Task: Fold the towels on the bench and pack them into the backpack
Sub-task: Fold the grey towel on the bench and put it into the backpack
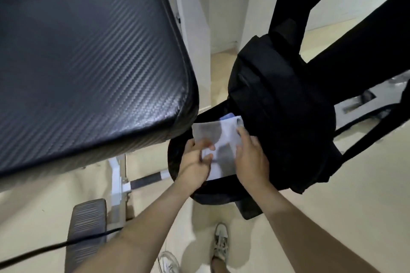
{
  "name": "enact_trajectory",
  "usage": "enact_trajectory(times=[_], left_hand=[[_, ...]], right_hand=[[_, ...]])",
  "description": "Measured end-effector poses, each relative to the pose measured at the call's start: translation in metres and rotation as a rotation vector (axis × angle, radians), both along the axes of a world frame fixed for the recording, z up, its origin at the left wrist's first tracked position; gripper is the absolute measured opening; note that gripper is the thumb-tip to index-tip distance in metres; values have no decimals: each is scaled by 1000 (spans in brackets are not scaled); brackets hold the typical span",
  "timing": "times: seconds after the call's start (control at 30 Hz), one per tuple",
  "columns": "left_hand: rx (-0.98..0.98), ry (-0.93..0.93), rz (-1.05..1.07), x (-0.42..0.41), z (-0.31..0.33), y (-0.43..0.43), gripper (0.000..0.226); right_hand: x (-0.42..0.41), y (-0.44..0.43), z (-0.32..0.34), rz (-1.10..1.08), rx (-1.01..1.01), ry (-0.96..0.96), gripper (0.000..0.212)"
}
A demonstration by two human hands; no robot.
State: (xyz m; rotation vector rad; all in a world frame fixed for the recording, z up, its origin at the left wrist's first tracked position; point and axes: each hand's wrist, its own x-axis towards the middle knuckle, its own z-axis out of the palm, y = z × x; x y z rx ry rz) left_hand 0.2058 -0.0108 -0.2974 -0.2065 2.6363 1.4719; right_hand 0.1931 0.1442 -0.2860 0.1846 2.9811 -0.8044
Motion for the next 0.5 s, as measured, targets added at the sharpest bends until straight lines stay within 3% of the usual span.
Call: enact_trajectory(times=[0.1,0.17,0.23,0.33,0.4,0.5], left_hand=[[-100,-107,-86,-11,-32,9,44],[-190,-196,-153,-17,-43,9,57],[-179,-266,-147,-21,-53,8,63],[-314,-321,-257,-25,-54,10,71],[-497,-291,-339,-23,-45,8,75],[-600,-65,-81,-9,-14,-9,66]], right_hand=[[-1,1,-19,41,244,-168,62],[0,1,-26,121,317,-178,67],[2,-1,-30,246,331,-168,64],[1,-5,-34,283,209,-402,57],[-2,-3,-32,291,191,-513,63],[-4,4,-16,291,150,-588,69]])
